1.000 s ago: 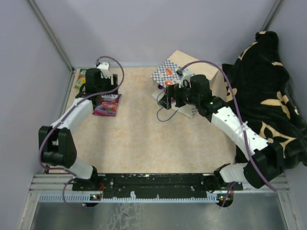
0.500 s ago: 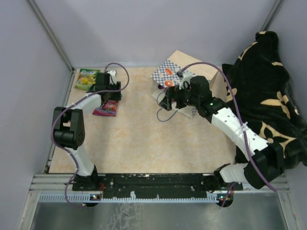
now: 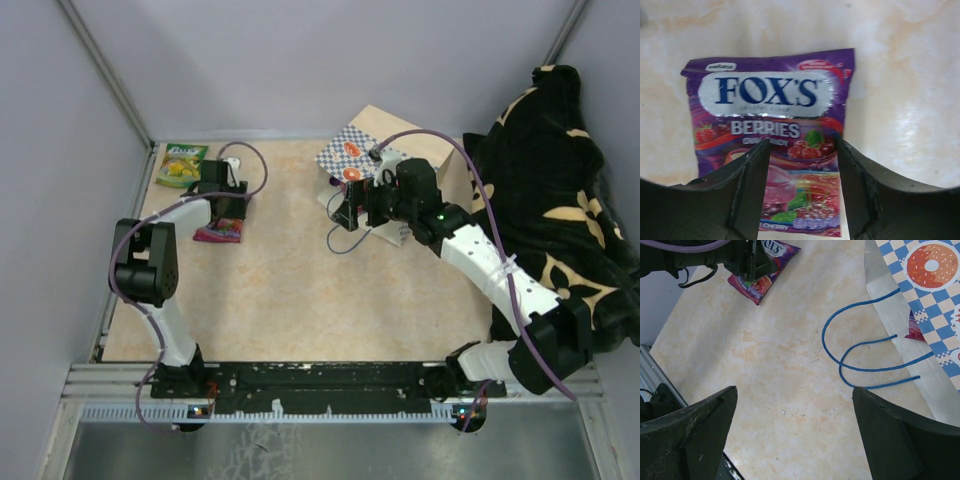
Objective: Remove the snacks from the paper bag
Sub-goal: Move the snack to the center of the board.
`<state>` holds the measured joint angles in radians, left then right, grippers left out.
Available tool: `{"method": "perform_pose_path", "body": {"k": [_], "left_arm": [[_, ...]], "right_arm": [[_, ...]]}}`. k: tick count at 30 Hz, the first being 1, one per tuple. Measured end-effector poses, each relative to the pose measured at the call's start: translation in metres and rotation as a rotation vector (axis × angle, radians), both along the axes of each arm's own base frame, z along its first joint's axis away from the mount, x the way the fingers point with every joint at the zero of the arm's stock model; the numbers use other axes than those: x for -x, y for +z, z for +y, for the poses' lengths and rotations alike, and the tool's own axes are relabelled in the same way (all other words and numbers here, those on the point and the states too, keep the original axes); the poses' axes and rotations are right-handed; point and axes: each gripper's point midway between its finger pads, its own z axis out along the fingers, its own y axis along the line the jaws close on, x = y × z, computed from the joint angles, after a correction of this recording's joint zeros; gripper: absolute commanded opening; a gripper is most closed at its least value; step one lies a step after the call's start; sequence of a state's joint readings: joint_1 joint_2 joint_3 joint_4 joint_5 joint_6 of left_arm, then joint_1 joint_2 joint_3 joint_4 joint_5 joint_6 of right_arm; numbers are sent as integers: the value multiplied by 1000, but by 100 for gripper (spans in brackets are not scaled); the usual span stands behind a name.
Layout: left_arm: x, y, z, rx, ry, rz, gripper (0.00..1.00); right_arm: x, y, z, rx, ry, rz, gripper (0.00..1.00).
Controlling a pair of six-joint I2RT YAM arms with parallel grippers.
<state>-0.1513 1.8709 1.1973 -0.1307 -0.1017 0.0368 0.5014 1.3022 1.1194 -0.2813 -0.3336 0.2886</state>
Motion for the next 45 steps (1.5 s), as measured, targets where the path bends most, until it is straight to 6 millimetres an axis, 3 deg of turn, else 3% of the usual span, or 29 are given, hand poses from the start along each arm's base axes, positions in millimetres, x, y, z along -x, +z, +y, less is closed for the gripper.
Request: {"method": "perform_pose_path", "body": {"k": [8,19,33,45], "left_arm": [[6,-10,52,-9,107,17,63],[20,-13,87,-92,164,-25,63],[16,-10,117,-137,150,-44,90],[2,-12,126,-169,106,-21,90]], "right_arm": [[3,0,-2,-1,-2,-4,99],[6,-4,-3,3,1,6,99],[12,-3,1,-16,38,13,99],[34,3,-2,-76,68,-10,99]]}}
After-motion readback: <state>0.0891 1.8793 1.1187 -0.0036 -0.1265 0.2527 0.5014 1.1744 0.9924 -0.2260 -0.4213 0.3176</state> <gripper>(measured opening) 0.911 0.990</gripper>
